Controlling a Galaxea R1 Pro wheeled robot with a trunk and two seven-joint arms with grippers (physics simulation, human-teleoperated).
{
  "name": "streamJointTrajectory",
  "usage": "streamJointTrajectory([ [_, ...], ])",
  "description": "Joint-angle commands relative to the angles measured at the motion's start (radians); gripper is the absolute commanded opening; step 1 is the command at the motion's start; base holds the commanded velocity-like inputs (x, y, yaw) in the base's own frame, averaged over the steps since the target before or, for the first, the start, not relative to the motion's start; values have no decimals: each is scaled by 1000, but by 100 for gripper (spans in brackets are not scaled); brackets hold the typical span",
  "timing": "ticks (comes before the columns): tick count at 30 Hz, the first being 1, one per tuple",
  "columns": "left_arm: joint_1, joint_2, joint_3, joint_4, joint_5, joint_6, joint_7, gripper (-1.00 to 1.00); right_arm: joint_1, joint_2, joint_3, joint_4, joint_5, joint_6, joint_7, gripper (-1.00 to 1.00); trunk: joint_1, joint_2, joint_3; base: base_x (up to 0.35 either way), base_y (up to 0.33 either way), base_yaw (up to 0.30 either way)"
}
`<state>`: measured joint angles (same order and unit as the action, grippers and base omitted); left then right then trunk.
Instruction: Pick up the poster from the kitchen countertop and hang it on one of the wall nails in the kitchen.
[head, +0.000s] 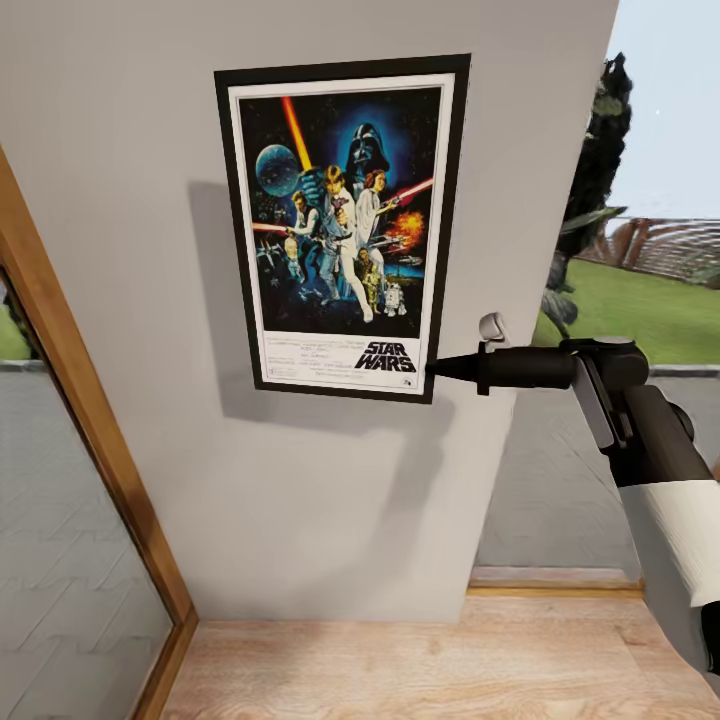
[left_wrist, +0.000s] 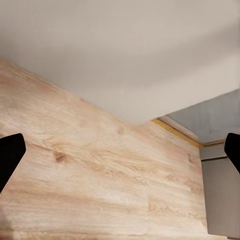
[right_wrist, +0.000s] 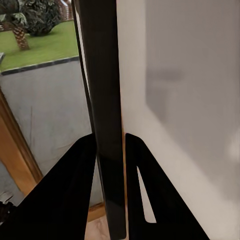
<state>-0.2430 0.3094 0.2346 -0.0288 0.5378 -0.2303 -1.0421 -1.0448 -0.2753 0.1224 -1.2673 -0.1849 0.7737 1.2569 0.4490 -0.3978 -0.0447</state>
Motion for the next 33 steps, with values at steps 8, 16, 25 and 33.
streamJointTrajectory([
  [8, -2, 0, 8, 1, -8, -6, -3, 100, -1, -1, 2, 0, -7, 9, 1, -100, 1, -2, -2, 200, 195, 0],
  [16, -2, 1, 8, 1, -8, -6, -3, 100, -1, -1, 2, 0, -7, 9, 1, -100, 1, -2, -2, 73, 68, 0],
  [25, -2, 1, 8, 1, -8, -6, -3, 100, -1, 0, 2, 0, -8, 9, 1, -100, 1, -2, -2, 161, 132, 0],
  [33, -2, 1, 8, 1, -8, -6, -3, 100, -1, 0, 2, 0, -8, 9, 1, -100, 1, -2, -2, 33, 28, 0],
])
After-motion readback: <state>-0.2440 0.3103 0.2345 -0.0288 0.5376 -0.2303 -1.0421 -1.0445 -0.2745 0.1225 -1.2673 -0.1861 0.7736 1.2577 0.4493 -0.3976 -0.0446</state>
